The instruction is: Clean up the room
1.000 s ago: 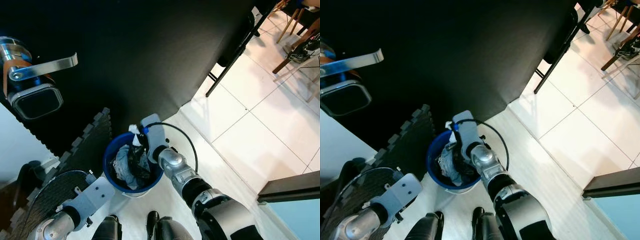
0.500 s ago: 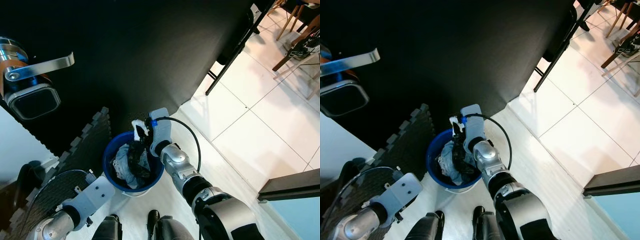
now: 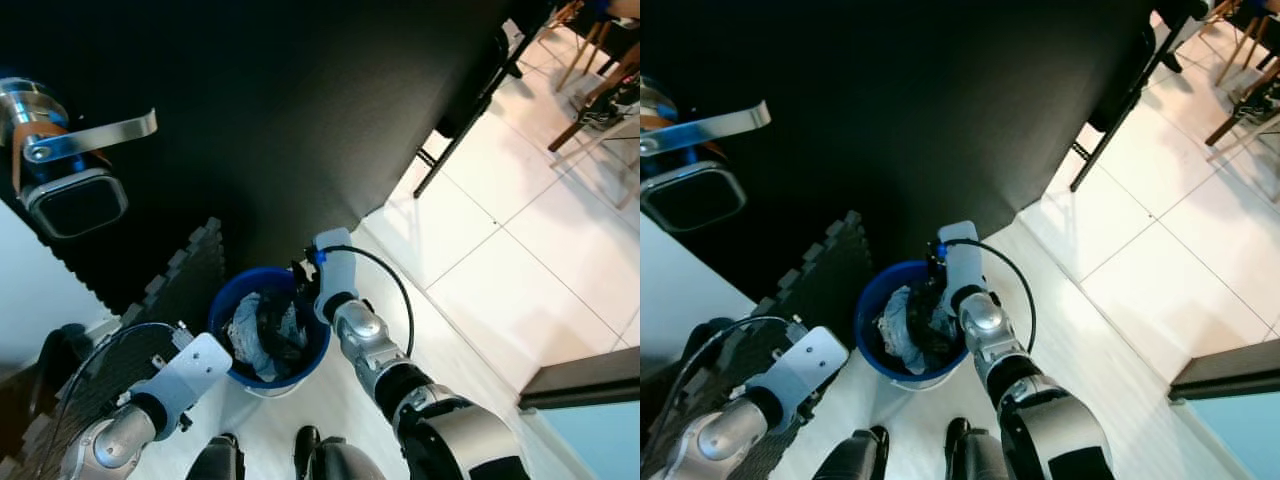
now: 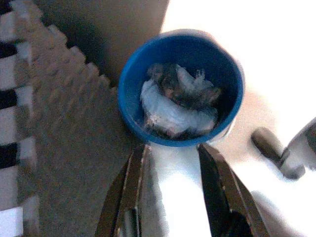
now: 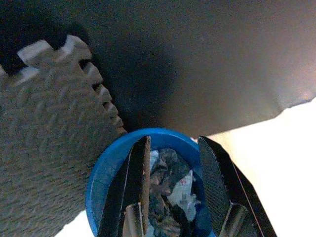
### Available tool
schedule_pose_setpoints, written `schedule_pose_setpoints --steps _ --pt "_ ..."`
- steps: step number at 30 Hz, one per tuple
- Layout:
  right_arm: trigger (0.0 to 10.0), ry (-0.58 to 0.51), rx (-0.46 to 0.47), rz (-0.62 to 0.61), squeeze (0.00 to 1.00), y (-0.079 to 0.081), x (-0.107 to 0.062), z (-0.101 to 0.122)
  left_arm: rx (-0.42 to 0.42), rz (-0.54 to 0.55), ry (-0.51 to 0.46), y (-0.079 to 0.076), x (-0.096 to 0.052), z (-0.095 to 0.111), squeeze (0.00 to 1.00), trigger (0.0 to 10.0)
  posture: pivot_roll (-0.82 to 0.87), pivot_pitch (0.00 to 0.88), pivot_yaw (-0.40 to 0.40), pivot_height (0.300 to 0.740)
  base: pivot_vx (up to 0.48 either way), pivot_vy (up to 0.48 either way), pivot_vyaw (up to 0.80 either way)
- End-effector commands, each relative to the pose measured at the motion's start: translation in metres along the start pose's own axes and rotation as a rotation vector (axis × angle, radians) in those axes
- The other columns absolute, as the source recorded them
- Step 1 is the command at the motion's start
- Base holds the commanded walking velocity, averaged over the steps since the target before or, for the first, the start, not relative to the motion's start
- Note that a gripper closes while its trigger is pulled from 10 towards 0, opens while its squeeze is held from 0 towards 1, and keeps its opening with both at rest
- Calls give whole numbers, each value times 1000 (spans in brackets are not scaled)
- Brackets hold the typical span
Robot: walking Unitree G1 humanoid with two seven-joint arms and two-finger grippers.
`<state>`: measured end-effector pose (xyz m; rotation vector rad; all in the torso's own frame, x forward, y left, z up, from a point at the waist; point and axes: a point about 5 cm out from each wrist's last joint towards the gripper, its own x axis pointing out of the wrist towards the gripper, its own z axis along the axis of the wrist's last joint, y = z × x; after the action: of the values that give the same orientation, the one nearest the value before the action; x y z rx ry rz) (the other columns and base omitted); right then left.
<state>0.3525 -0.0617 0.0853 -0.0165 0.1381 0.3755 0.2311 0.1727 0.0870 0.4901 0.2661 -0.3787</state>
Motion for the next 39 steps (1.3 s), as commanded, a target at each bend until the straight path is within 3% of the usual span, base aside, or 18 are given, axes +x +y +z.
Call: schedule_pose_setpoints --steps 1,2,4,8,11,15,25,37,39 --pt "10000 100 36 3 0 -5 -15 -32 -128 20 40 -9 7 -9 0 10000 165 118 -94 740 0 0 0" --pt "10000 100 36 3 0 -5 -15 -32 -128 20 40 -9 7 -9 0 10000 165 118 -94 740 0 0 0" --pt "10000 162 54 -31 0 -23 -40 -63 -203 13 63 -20 23 -15 0 10000 124 66 -56 740 0 0 0" --pt "10000 172 54 -49 0 -29 -48 -70 -202 1 68 -23 28 -17 0 10000 118 60 -51 740 0 0 0" --pt "10000 239 35 -154 0 -49 -74 -90 -208 -32 54 -28 42 -14 0 10000 57 0 -3 740 0 0 -415" --pt "10000 267 32 -203 0 -57 -85 -96 -214 -36 43 -29 49 -9 0 10000 46 0 5 740 0 0 -800" --pt "10000 241 103 -336 0 -66 -101 -101 -202 -37 -1 -25 69 7 0 10000 38 0 56 740 0 0 -800" --pt "10000 273 104 -343 0 -63 -106 -98 -186 -21 -23 -26 70 10 0 10000 39 0 74 740 0 0 -800" --pt "10000 269 93 -345 0 -63 -105 -95 -225 -8 -39 -27 70 9 0 10000 32 0 65 740 0 0 -800"
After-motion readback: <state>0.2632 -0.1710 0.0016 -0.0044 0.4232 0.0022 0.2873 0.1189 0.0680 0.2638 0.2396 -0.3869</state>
